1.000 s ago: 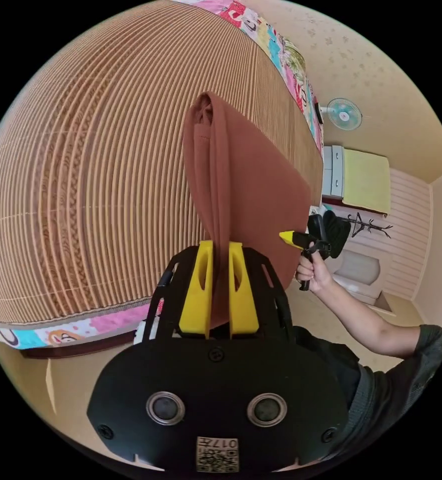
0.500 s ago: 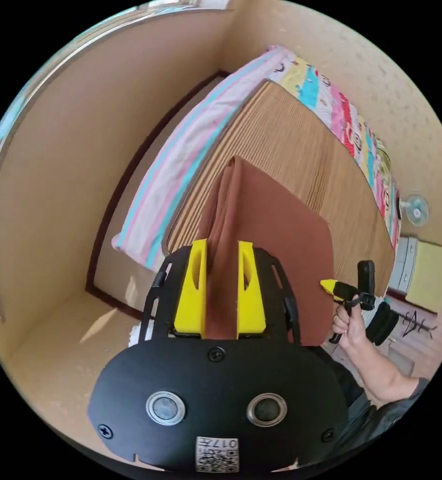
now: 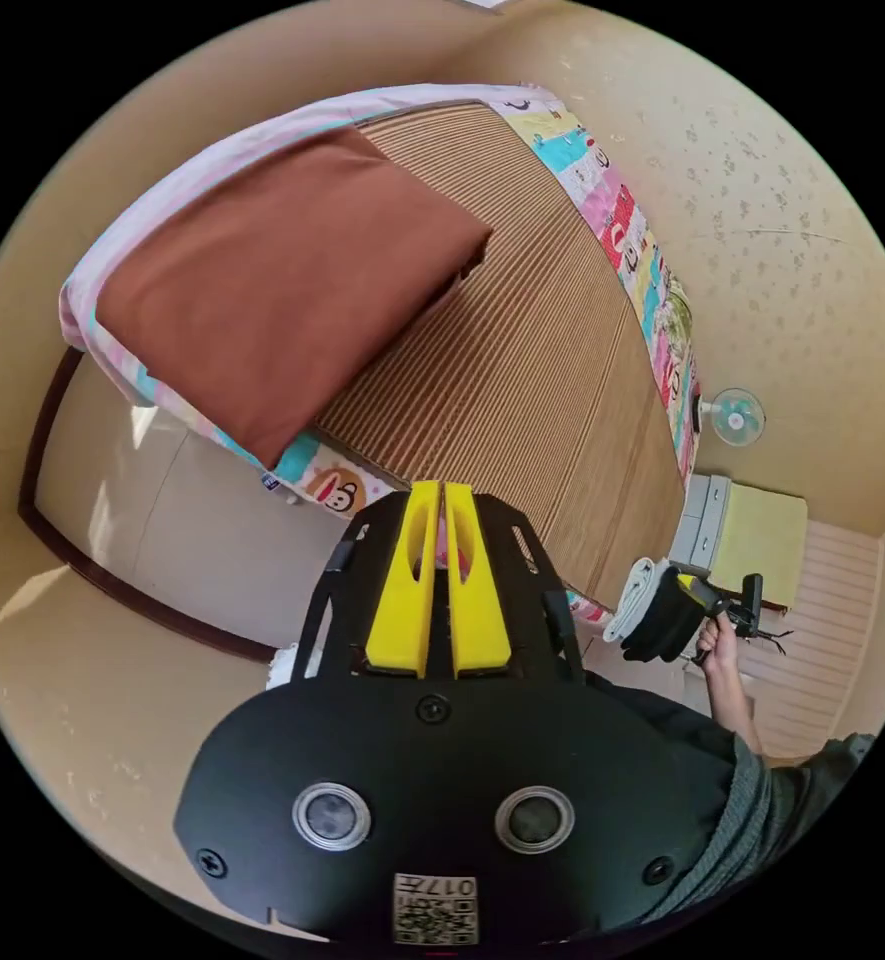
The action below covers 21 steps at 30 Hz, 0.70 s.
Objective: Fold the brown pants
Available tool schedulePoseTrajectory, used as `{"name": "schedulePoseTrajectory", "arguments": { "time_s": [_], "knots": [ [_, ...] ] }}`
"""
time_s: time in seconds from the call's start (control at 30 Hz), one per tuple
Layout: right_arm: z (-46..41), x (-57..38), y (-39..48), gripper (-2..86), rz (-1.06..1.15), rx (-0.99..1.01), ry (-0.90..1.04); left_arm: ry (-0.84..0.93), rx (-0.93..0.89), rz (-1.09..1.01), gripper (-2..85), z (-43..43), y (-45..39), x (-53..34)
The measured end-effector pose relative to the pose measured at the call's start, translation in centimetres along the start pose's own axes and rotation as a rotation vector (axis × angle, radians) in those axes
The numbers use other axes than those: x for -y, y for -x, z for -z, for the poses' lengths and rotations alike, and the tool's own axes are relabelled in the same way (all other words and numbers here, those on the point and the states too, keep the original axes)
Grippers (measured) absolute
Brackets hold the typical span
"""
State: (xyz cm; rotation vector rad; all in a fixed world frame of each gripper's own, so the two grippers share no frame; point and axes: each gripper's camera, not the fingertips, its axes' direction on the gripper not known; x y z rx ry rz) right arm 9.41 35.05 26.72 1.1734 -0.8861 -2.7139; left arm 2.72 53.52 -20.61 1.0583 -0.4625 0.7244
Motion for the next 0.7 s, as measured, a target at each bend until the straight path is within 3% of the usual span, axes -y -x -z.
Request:
{"name": "schedulePoseTrajectory", "arguments": {
  "time_s": [0.03,0.17,0.3,0.43,0.7],
  "knots": [
    [2.3,-1.3,0.3,0.4,0.004,-0.049,-0.062,0.037,-0.033,-0.045,-0.8,-2.2,-1.6,0.2],
    [17.6,-14.2,4.0,0.5,-0.019,-0.395,-0.650,0.172,-0.051,-0.309,-0.9,-8.2,-9.1,1.0],
    [24.9,-29.4,4.4,0.5,-0.085,-0.360,-1.230,0.208,-0.024,-0.646,-0.8,-12.4,-18.5,-0.8],
    [26.4,-37.5,1.4,0.4,-0.034,-0.231,-1.352,0.209,-0.184,-0.765,-0.8,-15.4,-24.0,-3.5],
    [24.6,-45.5,-7.6,0.5,-0.261,-0.389,-1.199,0.262,-0.292,-0.857,-1.0,-22.0,-29.8,-10.6]
  ]
}}
